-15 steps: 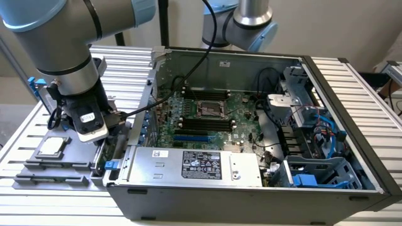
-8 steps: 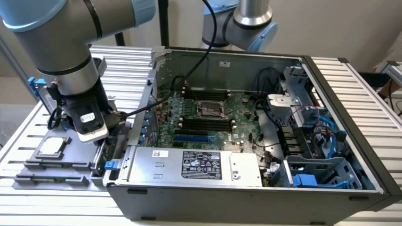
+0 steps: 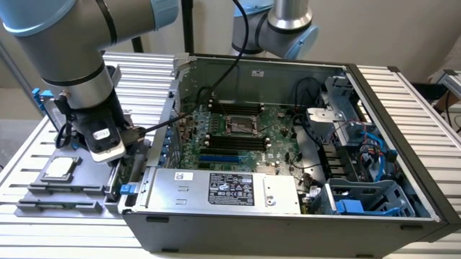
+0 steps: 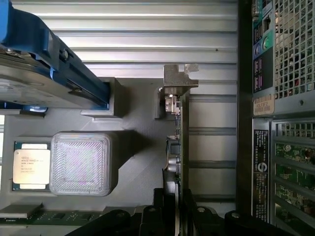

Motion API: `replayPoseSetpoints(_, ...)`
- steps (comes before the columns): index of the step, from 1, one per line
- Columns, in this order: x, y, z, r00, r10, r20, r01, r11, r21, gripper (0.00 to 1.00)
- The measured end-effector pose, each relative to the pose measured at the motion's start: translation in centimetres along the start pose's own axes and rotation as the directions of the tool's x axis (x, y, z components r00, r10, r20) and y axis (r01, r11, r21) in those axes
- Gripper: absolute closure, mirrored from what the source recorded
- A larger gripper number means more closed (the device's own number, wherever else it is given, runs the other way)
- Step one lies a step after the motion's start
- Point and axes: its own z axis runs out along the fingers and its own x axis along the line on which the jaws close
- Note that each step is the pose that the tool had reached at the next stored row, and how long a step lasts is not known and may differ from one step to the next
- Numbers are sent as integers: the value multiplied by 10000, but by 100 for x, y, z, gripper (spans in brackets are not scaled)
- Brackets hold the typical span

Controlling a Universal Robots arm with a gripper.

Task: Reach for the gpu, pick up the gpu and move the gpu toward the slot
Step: 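Pick up the gpu and move the gpu toward the slot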

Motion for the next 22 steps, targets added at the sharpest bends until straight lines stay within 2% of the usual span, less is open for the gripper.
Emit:
replayPoseSetpoints(13, 0, 1, -30, 10000, -35, -36, 35, 10000, -42, 74)
replayPoseSetpoints(22, 1, 7, -163, 10000, -58, -46, 58, 10000, -74, 74)
